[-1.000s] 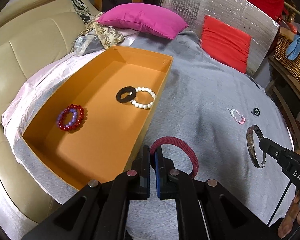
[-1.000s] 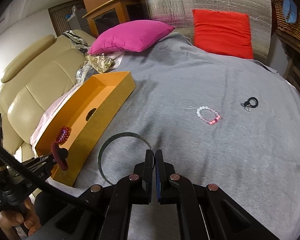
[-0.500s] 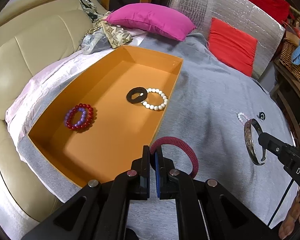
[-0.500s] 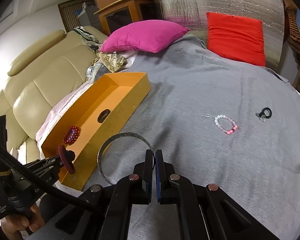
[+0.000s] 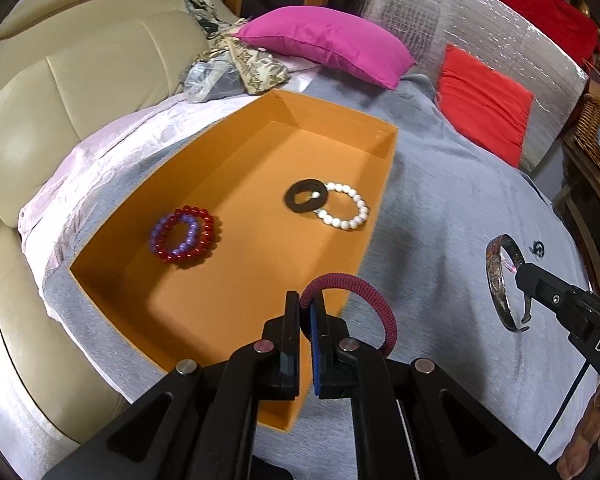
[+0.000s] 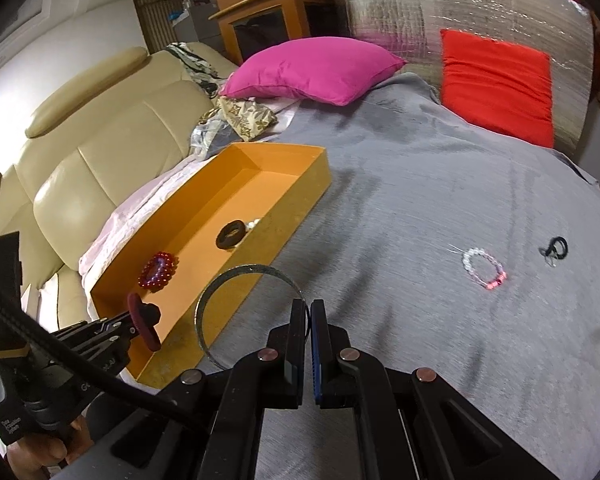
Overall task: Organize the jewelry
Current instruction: 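Carry both bangles over the inside of the orange box, then open both tools to drop the bangles into the orange box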
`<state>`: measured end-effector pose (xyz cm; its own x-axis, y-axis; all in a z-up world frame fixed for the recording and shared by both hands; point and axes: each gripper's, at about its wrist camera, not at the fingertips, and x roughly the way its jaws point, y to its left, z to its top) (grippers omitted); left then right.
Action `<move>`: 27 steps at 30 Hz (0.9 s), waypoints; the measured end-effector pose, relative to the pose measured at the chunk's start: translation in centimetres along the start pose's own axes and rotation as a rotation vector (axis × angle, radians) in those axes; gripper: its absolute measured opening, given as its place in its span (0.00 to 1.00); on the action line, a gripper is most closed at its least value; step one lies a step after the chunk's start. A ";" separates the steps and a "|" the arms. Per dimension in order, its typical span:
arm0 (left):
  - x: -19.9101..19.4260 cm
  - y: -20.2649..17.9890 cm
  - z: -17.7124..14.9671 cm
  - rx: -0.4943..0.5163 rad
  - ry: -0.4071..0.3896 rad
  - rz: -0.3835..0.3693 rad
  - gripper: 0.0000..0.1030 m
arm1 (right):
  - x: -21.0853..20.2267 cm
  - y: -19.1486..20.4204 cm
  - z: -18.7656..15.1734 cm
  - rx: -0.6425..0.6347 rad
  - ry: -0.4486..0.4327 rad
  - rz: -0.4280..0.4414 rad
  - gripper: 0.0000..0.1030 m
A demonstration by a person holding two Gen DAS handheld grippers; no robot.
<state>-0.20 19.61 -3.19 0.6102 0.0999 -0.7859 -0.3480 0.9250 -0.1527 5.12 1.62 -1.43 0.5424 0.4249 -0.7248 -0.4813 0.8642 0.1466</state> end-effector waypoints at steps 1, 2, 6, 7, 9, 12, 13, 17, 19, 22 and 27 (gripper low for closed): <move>0.1 0.3 0.1 -0.005 0.001 0.002 0.04 | 0.2 0.2 0.2 -0.005 0.001 0.002 0.03; 0.1 0.5 0.2 -0.009 0.001 0.004 0.04 | 0.4 0.4 0.3 -0.008 0.002 0.003 0.03; 0.5 1.3 0.5 -0.022 0.006 0.013 0.05 | 1.1 1.4 1.0 -0.032 0.006 0.008 0.03; 0.6 1.5 0.6 -0.025 0.006 0.016 0.04 | 1.3 1.7 1.1 -0.037 0.006 0.009 0.03; 0.8 1.9 1.1 -0.028 0.009 0.019 0.04 | 1.6 2.2 1.6 -0.049 0.006 0.010 0.03; 1.1 2.2 1.9 -0.023 0.006 0.029 0.05 | 2.4 2.9 2.6 -0.069 0.007 0.011 0.03; 1.2 2.3 2.2 -0.021 0.004 0.030 0.05 | 2.7 3.2 3.0 -0.074 0.007 0.013 0.03; 1.7 2.5 3.3 -0.021 0.002 0.037 0.05 | 4.0 4.2 4.4 -0.097 0.013 0.015 0.03; 2.1 2.7 3.6 -0.025 0.006 0.038 0.05 | 4.8 4.7 5.1 -0.103 0.015 0.015 0.03; 2.8 2.9 3.8 -0.025 0.018 0.040 0.05 | 6.0 5.3 6.2 -0.114 0.022 0.012 0.03; 3.8 3.2 4.3 -0.028 0.028 0.046 0.05 | 8.3 6.2 7.7 -0.130 0.041 0.010 0.03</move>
<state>4.08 24.58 -4.07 0.5735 0.1313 -0.8086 -0.3954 0.9088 -0.1329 11.92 12.55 -1.31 0.5100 0.4195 -0.7509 -0.5730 0.8168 0.0672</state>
